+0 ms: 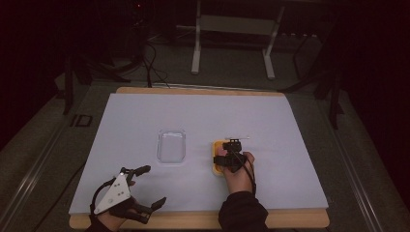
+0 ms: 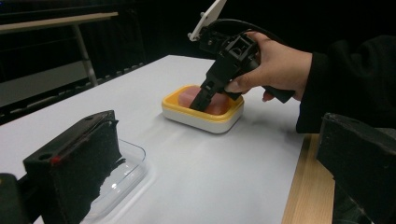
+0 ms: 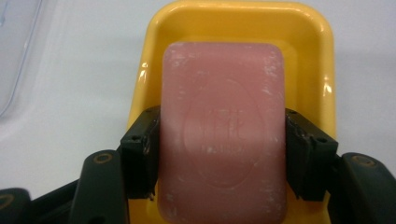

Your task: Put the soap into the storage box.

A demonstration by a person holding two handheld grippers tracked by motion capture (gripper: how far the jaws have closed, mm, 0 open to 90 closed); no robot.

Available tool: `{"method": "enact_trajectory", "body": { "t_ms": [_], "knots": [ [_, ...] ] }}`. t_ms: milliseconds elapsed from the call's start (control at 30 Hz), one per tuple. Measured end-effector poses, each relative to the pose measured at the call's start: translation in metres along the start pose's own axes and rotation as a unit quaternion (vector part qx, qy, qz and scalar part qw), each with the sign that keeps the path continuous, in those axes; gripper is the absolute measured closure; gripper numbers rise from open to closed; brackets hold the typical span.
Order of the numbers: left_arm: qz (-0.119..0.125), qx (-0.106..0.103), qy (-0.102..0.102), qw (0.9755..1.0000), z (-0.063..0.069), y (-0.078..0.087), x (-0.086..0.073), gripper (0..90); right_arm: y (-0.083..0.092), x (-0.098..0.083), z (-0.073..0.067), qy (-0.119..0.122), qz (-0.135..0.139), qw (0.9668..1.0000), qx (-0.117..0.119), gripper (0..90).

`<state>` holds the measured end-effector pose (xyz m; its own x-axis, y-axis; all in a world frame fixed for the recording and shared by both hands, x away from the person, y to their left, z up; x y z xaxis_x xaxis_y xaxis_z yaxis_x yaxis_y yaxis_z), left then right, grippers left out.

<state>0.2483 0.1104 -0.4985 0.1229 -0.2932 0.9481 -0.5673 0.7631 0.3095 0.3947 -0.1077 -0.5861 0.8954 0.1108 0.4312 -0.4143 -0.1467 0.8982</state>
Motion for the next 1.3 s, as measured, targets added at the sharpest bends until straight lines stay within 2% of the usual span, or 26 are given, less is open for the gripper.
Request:
{"method": "enact_trajectory", "body": {
  "t_ms": [133,167,200,267,333,367,433,467,500,533,567,633,667,700,733,767,800,900,1100,1133,1300],
  "knots": [
    [0.0,0.0,0.0,1.0,0.0,0.0,0.0,0.6,0.001,0.002,-0.001,0.01,0.003,0.9999,0.006,34.5],
    [0.0,0.0,0.0,1.0,0.0,0.0,0.0,0.6,0.004,0.003,-0.001,0.011,0.008,0.9999,0.01,31.4],
    [0.0,0.0,0.0,1.0,0.0,0.0,0.0,0.6,0.01,0.008,-0.001,0.022,0.011,0.9996,0.015,27.1],
    [0.001,0.0,0.0,1.0,0.0,0.0,0.0,0.5,0.013,0.009,-0.001,0.028,0.012,0.9993,0.019,24.6],
    [0.001,0.0,-0.001,1.0,0.0,0.001,0.0,0.6,0.019,0.013,-0.001,0.045,0.014,0.9983,0.033,16.2],
    [0.0,0.0,-0.001,1.0,0.0,0.001,0.0,0.6,0.023,0.013,-0.002,0.057,0.016,0.9972,0.045,12.0],
    [0.001,0.001,-0.001,1.0,0.0,0.001,0.0,0.6,0.03,0.014,-0.002,0.086,0.022,0.9947,0.053,11.6],
    [0.001,0.001,-0.001,1.0,0.0,0.001,0.0,0.6,0.03,0.014,-0.002,0.086,0.022,0.9947,0.053,11.6],
    [-0.001,0.001,-0.001,1.0,0.0,0.0,0.0,0.6,0.032,0.015,0.001,0.096,0.027,0.9937,0.051,11.6],
    [-0.001,0.001,0.0,1.0,0.0,0.0,0.0,0.6,0.038,0.016,0.002,0.103,0.033,0.9917,0.07,11.5],
    [0.0,0.0,0.0,1.0,0.0,0.0,0.0,0.6,0.041,0.018,0.004,0.112,0.039,0.9906,0.068,11.6],
    [-0.001,0.001,0.0,1.0,0.001,0.0,0.0,0.6,0.046,0.02,0.006,0.129,0.05,0.9871,0.08,13.1],
    [-0.001,0.001,0.0,1.0,0.001,0.0,0.0,0.6,0.046,0.02,0.006,0.129,0.05,0.9871,0.08,13.1],
    [-0.001,0.001,0.0,1.0,0.0,0.0,0.0,0.6,0.048,0.022,0.007,0.132,0.052,0.9858,0.09,14.0],
    [-0.001,0.001,0.001,1.0,0.0,0.0,0.0,0.6,0.052,0.023,0.006,0.143,0.061,0.9804,0.121,14.4],
    [-0.001,0.001,0.0,1.0,0.0,0.0,0.0,0.6,0.052,0.022,0.007,0.147,0.053,0.9798,0.124,14.9],
    [-0.001,0.001,-0.001,1.0,0.0,0.0,0.0,0.6,0.054,0.021,0.01,0.165,0.052,0.978,0.117,15.2],
    [0.0,0.001,-0.001,1.0,0.0,0.001,0.0,0.6,0.058,0.02,0.018,0.186,0.054,0.9753,0.105,14.7],
    [0.0,0.001,-0.001,1.0,0.0,0.0,0.0,0.6,0.067,0.017,0.035,0.19,0.054,0.9744,0.107,13.9],
    [-0.001,0.002,-0.001,1.0,0.0,0.0,0.0,0.6,0.07,0.015,0.043,0.196,0.057,0.9732,0.106,13.8],
    [-0.002,0.002,-0.001,1.0,0.0,0.0,-0.001,0.6,0.078,0.01,0.067,0.201,0.064,0.9721,0.102,13.6]
  ]
}}
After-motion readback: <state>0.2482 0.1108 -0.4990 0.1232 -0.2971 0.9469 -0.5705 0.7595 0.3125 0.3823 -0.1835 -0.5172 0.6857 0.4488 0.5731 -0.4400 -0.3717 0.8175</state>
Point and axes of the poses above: each handheld gripper's, and its own axes: y roughly backward along the jaws, x roughly out of its top, z roughly to its right, the point moved 10 cm from there along -y, roughly forward along the jaws, and after that the axes turned 6 degrees about -z, right-handed, at the moved point
